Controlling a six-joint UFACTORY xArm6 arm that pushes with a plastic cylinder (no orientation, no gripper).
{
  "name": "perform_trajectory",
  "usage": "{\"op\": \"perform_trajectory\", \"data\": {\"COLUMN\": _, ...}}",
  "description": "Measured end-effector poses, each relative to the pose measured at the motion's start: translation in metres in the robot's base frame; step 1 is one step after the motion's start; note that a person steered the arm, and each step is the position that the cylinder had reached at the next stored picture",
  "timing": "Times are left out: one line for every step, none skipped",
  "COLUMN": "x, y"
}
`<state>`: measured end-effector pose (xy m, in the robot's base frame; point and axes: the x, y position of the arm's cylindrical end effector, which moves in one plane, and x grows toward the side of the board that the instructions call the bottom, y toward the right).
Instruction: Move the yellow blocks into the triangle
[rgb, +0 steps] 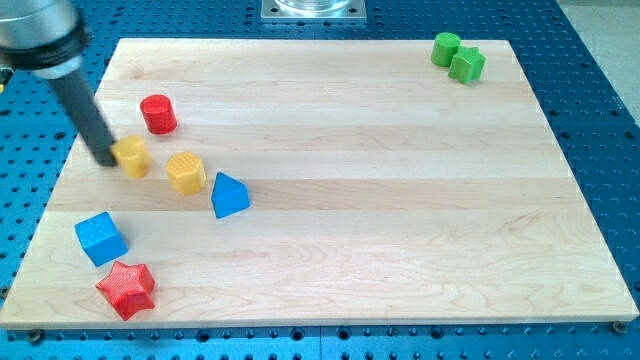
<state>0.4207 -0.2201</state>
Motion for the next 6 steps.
{"op": "perform_trajectory", "data": {"x": 0.0, "y": 0.024}}
{"op": "perform_trajectory", "data": {"x": 0.007, "y": 0.011}}
{"op": "perform_trajectory", "data": {"x": 0.007, "y": 0.053}}
{"op": "perform_trajectory", "data": {"x": 0.011, "y": 0.109}}
{"op": "perform_trajectory", "data": {"x": 0.041, "y": 0.042}}
{"op": "perform_trajectory", "data": {"x": 0.105, "y": 0.038}}
